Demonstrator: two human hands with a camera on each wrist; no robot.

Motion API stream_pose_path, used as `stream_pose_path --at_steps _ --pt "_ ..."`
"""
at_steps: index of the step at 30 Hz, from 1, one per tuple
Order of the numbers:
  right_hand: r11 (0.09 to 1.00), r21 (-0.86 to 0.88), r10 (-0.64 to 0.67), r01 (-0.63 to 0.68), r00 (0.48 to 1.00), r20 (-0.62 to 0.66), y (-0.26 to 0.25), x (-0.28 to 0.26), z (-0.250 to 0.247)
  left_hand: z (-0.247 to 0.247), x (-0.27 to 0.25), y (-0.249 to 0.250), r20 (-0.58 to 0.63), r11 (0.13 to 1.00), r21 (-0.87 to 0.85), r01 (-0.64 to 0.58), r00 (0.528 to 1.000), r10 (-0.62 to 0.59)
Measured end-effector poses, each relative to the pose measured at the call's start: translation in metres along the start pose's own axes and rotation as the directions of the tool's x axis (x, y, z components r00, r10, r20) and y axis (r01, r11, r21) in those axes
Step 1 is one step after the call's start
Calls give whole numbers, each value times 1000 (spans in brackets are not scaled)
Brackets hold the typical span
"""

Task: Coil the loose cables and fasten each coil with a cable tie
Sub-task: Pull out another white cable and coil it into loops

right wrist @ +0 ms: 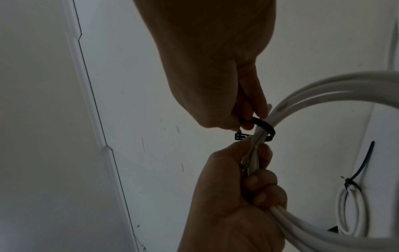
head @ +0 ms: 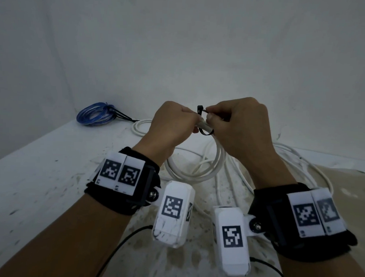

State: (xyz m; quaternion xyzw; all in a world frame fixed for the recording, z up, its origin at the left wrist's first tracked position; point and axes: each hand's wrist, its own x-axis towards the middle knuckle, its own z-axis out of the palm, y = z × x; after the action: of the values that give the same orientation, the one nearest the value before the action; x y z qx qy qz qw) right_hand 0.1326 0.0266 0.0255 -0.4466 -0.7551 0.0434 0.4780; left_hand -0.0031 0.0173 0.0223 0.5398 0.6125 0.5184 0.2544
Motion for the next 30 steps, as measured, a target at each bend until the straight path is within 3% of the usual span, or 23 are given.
stream_pose_path --at_steps 5,15,20,25,30 --pt "999 50 1 -2 1000 24 -3 -1 0 -1 3 -4 13 1000 -18 7 1000 -7" --pt "998 -12 69 -69 998 11 -1 1 1 4 2 -8 31 998 32 -53 998 52" --pt "994 -25 107 -107 994 10 0 2 1 7 0 -9 20 978 158 -137 991 135" --pt "991 -35 128 -129 991 -46 3 4 1 10 -1 -8 41 896 358 -263 963 266" --pt "985 -17 170 -171 985 -23 7 5 3 12 -2 -9 97 845 414 -337 940 327"
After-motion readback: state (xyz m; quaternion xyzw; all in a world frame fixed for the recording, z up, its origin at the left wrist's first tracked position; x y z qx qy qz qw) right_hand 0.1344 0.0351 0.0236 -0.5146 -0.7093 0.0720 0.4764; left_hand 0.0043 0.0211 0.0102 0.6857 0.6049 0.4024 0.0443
